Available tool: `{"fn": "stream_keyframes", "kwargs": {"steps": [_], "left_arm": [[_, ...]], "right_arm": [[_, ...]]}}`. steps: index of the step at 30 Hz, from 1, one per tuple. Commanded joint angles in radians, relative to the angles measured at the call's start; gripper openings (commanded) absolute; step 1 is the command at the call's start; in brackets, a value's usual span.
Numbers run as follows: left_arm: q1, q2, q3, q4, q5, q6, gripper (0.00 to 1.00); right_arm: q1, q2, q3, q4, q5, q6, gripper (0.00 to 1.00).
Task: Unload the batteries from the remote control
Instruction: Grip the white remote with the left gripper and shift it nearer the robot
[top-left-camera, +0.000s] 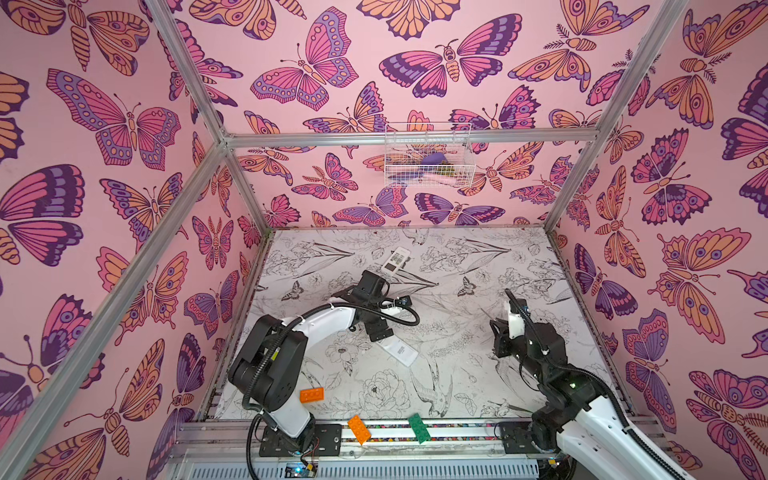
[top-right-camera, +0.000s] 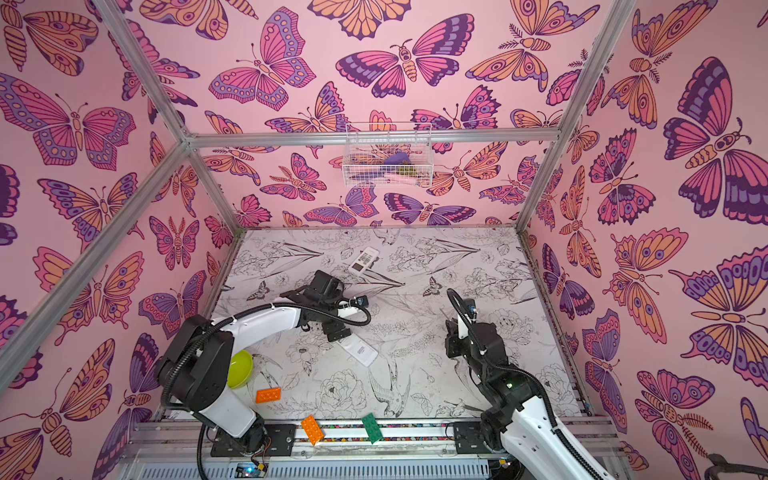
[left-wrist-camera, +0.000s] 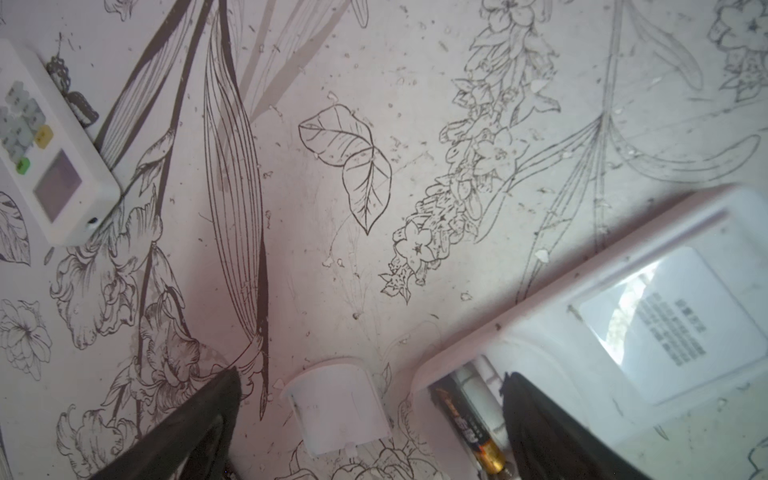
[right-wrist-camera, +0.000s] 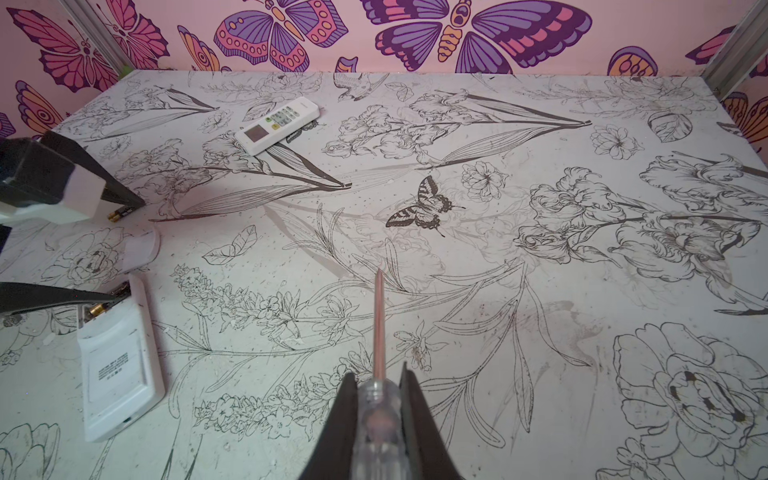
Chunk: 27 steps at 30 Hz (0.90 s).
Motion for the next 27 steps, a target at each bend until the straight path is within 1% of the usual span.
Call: {"fn": "stream_keyframes", "kwargs": {"steps": [1,3,8,12,15,24,27], "left_arm": [[0.010,0.037,0.059,-0.074,0.027,0.068,1.00],[0.010,0.074,0.106,-0.073,0.006,0.067,1.00],[0.010,0.166,0.165,-0.070,-0.034,0.132,1.00],[0.011,0.181,0.158,-0.064,-0.020,0.159,1.00],[0.013,0.191,0.138,-0.061,-0.026,0.190,1.00],[0.014,0.127,0.069,-0.060,-0.027,0.168,1.00],[0.016,0.093,0.037,-0.059,-0.011,0.168,1.00]], "right_arm": [[-0.008,0.008,0.026,0.028,-0.019,-0.007,0.00],[-0.008,0.018,0.039,0.017,-0.031,-0.006,0.00],[-0.008,0.023,0.029,0.037,-0.026,-0.005,0.00],[-0.008,0.025,0.050,0.001,-0.032,-0.018,0.00],[-0.008,0.027,0.044,0.012,-0.040,-0.008,0.00],[-0.008,0.026,0.040,0.008,-0.048,0.004,0.00],[-0.008,0.028,0.025,0.021,-0.047,0.001,0.00]]}}
